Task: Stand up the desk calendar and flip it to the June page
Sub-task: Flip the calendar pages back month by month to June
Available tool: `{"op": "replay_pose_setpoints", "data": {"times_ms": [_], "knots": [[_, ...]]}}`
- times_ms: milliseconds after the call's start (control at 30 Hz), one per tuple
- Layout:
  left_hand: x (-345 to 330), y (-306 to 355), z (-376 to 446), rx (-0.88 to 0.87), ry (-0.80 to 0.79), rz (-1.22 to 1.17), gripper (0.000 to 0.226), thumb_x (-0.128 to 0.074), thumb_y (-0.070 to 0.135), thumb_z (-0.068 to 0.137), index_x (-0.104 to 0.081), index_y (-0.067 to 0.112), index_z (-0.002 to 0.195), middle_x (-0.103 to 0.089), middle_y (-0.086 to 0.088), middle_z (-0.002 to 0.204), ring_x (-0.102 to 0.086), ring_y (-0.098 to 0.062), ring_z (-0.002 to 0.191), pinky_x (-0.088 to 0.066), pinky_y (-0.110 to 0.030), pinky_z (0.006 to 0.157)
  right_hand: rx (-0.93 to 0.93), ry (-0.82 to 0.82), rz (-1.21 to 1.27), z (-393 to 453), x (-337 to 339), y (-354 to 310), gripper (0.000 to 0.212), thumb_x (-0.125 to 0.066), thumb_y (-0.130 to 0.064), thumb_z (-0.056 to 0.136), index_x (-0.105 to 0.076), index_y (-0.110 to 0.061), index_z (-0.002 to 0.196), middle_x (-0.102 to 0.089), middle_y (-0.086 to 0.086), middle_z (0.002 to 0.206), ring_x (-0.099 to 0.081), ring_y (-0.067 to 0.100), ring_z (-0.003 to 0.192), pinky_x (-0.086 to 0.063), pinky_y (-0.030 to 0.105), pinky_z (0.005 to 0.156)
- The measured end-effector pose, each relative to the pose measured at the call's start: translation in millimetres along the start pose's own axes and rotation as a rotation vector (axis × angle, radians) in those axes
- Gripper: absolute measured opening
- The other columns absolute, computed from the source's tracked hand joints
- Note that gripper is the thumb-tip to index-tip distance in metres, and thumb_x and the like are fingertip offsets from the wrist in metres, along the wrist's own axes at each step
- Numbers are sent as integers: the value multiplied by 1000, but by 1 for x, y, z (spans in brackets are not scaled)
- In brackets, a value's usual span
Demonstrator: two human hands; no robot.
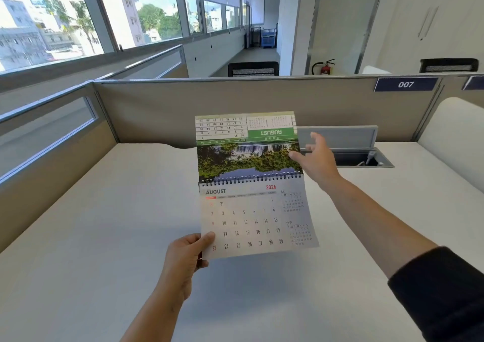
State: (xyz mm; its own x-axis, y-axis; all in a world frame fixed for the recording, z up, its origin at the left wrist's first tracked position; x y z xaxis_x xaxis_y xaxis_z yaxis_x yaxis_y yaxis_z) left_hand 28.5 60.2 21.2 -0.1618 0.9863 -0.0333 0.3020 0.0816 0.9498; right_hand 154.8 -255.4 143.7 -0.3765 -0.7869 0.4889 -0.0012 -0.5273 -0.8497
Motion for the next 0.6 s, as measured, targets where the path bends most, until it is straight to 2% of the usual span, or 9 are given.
{"op": "replay_pose_setpoints", "data": {"times_ms": [100, 200, 300, 467, 533, 600], "knots": [[-3, 3, 0, 9, -15, -47, 12, -66, 16, 79, -69, 8, 70, -75, -3, 65, -58, -20, 67, -42, -27, 53, -106, -38, 110, -10, -2, 26, 63, -61, -34, 84, -34, -11, 136, -48, 15, 136, -48, 28, 121, -40, 40, 97], [-3, 9, 2, -2, -23, -91, 11, -66, 17, 79, -68, 8, 73, -75, -3, 67, -56, -19, 66, -41, -25, 51, -213, -40, 202, -21, 2, 48, 51, -53, -36, 88, -43, -11, 131, -51, 12, 134, -49, 27, 119, -41, 42, 99], [-3, 13, 4, -17, -22, -112, 12, -67, 18, 78, -68, 8, 72, -75, -2, 67, -55, -19, 64, -40, -25, 51, -256, -46, 220, -36, 7, 62, 44, -52, -39, 88, -49, -12, 123, -54, 7, 127, -52, 24, 113, -43, 41, 94], [-1, 11, 7, -11, 1, -143, 17, -71, 23, 74, -63, 9, 66, -74, 0, 64, -58, -16, 64, -43, -26, 56, -304, -88, 313, -72, 8, 78, 28, -53, -37, 88, -53, -18, 108, -60, 4, 115, -61, 17, 94, -52, 35, 81], [-2, 11, 7, -12, 7, -163, 20, -73, 25, 69, -61, 10, 63, -71, 0, 61, -55, -15, 61, -42, -25, 56, -318, -130, 356, -87, 7, 81, 30, -53, -38, 88, -53, -18, 111, -63, 3, 110, -63, 15, 88, -52, 29, 71], [-4, 13, 7, -21, 5, -172, 24, -76, 29, 60, -59, 11, 63, -67, 1, 60, -55, -11, 55, -44, -22, 53, -278, -251, 376, -102, 2, 77, 46, -58, -43, 83, -49, -20, 122, -65, -1, 106, -64, 13, 88, -52, 25, 67]]}}
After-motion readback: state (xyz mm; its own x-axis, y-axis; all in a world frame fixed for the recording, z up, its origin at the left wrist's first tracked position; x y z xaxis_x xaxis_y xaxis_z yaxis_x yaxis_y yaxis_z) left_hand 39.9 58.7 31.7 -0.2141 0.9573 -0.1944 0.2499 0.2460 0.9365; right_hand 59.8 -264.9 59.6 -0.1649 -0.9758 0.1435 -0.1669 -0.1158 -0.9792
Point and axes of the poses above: each hand's wrist, its own z-axis towards the middle knuckle, its own x-axis out of the back of the hand, y = z × x, the point moved 10 cm from there along z, towards the middle knuckle
